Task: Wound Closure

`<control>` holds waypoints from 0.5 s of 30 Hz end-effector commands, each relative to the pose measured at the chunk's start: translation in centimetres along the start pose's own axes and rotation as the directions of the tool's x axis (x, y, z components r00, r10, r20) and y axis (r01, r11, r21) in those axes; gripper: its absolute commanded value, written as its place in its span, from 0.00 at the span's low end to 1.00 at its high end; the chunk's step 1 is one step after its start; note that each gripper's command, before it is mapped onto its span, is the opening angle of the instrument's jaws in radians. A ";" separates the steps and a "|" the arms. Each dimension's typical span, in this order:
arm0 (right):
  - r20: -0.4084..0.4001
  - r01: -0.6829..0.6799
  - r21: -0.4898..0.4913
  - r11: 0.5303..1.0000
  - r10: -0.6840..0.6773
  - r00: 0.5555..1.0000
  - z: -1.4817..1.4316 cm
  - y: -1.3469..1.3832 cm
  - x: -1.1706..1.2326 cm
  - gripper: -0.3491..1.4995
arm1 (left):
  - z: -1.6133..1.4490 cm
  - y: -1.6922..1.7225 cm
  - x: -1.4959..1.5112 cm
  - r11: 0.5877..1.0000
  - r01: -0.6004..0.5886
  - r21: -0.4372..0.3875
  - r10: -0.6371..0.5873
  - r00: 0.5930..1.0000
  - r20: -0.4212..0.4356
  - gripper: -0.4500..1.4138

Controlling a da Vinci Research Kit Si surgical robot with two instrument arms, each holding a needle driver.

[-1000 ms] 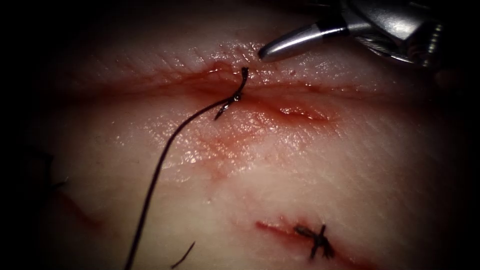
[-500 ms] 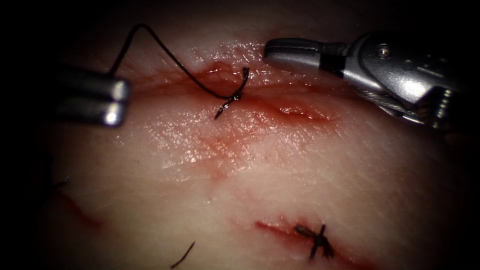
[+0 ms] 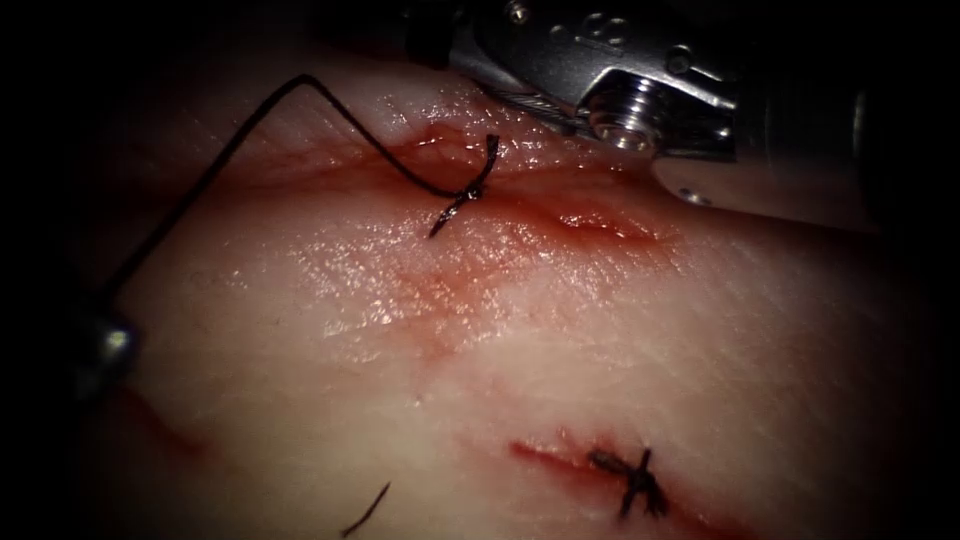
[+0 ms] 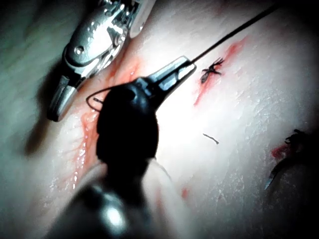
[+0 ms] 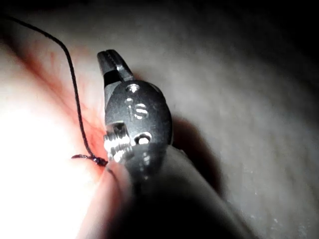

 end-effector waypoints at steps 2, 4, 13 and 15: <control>-0.013 0.018 0.033 0.999 -0.017 1.000 0.16 -0.05 0.01 0.00 | -0.01 -0.11 -0.07 1.000 -0.011 0.009 0.010 1.000 0.004 0.00; -0.028 0.031 0.088 0.996 -0.028 0.999 0.20 -0.12 0.03 0.00 | -0.12 -0.18 -0.09 0.999 -0.036 0.021 0.036 0.999 0.012 0.00; -0.131 0.107 0.281 0.954 -0.072 0.989 0.28 -0.38 0.14 0.00 | -0.51 -0.53 -0.25 0.983 -0.115 0.143 0.116 0.993 0.004 0.00; -0.155 0.122 0.316 0.941 -0.076 0.985 0.25 -0.44 0.16 0.00 | -0.66 -0.63 -0.36 0.971 -0.117 0.208 0.111 0.993 0.041 0.00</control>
